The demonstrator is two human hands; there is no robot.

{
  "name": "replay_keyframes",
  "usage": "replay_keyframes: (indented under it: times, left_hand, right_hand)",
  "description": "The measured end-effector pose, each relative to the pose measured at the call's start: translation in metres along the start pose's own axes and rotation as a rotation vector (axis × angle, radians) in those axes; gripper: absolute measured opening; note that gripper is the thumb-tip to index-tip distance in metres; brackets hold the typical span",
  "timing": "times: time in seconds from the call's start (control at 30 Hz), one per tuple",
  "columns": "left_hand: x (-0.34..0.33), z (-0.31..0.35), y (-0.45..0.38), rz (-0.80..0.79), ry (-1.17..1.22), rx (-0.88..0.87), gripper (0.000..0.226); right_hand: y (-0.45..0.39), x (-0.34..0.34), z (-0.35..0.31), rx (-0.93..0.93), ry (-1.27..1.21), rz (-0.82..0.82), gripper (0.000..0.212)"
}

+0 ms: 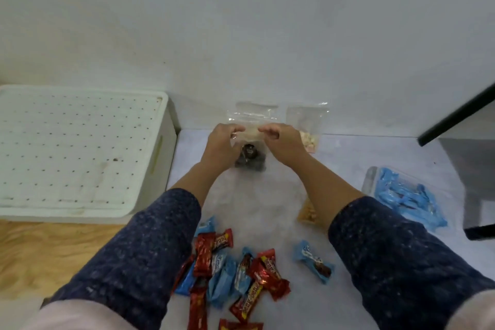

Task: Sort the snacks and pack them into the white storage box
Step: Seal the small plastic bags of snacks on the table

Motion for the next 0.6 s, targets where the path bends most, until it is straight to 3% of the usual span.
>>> replay_keyframes:
  times: [0.27,0.6]
  left_hand:
    - [-0.022,-0.009,-0.024,-0.165,-0.215,0.116,0.064]
    - [-0.001,0.027,-0.009,-0.159,-0.286,0.043,0.068]
  right_hand:
    - [-0.028,0.003,0.008,0.063,0.173,-0.097,0.050]
    - [0.011,0.048,0.004,0.002,0.430,-0.009,0.060]
Point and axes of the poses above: each hand's wrist, its own y-axis away from the middle knuckle, its own x-axis out of the back of the hand, z = x × y, the point moved 7 cm from there along -y, towards the middle knuckle, and after that the axes turned 8 degrees about z, right-handed, at the moved point
